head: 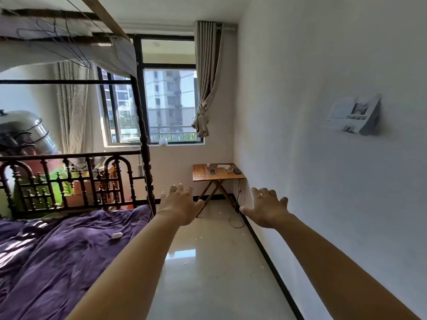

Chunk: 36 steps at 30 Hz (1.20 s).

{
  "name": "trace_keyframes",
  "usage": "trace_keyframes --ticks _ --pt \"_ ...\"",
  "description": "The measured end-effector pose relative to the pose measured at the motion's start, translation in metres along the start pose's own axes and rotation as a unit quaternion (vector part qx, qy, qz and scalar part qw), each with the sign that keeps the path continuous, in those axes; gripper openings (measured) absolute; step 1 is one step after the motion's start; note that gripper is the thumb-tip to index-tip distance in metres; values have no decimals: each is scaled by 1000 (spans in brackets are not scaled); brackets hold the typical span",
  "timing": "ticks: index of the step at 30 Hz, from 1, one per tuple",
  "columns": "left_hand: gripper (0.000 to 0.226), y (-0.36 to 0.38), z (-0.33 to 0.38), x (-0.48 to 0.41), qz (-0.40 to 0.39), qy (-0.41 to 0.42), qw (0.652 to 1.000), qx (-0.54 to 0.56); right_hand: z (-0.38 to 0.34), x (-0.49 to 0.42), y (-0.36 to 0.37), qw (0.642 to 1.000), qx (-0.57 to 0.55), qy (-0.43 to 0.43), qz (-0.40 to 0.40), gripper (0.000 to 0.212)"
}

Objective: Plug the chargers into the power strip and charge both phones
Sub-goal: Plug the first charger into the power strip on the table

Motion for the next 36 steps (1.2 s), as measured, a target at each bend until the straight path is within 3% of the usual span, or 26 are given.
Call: trace_keyframes --ticks 18,25,36 --pt "60 102 -9 -321 -32 29 999 -27 14 -321 76 999 19 15 -30 76" --pt "60 121 -53 -516 -26 29 999 -26 2 -506 93 999 1 36 -13 72" --pt "59 203 -36 -757 -41 65 997 -17 27 -750 142 999 24 34 -21 69"
Point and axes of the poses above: each hand's wrist, its own x-axis away from the middle knuckle, its own y-axis out of the palm, z = x × y, the point moved 10 cm from there along -x, towards the middle knuckle, and after that the axes turned 2 degrees about x, right-handed, at the moved point
